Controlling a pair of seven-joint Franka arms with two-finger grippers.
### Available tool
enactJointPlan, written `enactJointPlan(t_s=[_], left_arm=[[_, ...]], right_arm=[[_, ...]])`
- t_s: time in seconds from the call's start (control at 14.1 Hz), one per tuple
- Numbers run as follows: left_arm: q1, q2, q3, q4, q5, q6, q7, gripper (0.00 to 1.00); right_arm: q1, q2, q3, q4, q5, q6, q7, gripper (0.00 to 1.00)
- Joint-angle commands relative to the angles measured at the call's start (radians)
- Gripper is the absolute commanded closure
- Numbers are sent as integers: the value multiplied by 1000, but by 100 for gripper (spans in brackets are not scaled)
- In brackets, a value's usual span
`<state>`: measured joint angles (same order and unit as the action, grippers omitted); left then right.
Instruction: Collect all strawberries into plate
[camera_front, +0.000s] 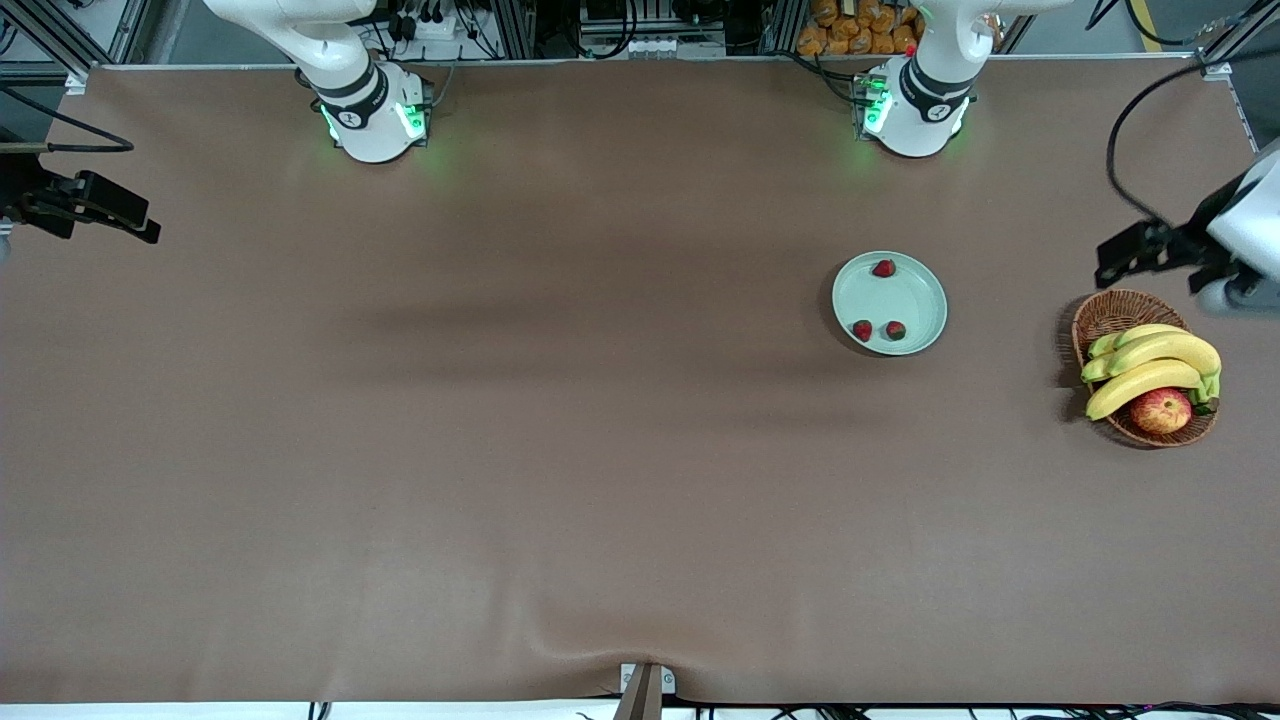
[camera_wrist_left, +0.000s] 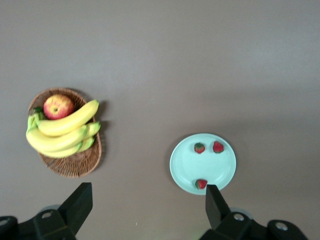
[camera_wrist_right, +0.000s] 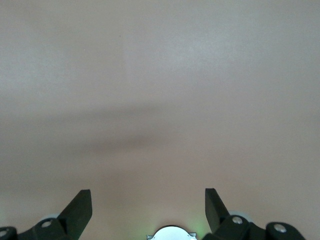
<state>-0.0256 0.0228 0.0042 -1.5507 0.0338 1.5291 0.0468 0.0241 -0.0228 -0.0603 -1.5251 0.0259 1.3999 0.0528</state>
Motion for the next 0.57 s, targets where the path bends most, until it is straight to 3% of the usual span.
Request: enactJointPlan(t_s=[0.0, 0.14, 0.49], left_arm=[[6, -26, 2, -42, -15, 6, -5, 0], [3, 3, 3, -36, -3, 93, -5, 0], [-2, 20, 3, -29, -9, 117, -44, 0]], right_arm=[[-6, 3, -4, 9, 2, -12, 4, 0], [-6, 1, -4, 11, 2, -13, 2, 0], [-10, 1, -7, 9, 2, -15, 2, 0]])
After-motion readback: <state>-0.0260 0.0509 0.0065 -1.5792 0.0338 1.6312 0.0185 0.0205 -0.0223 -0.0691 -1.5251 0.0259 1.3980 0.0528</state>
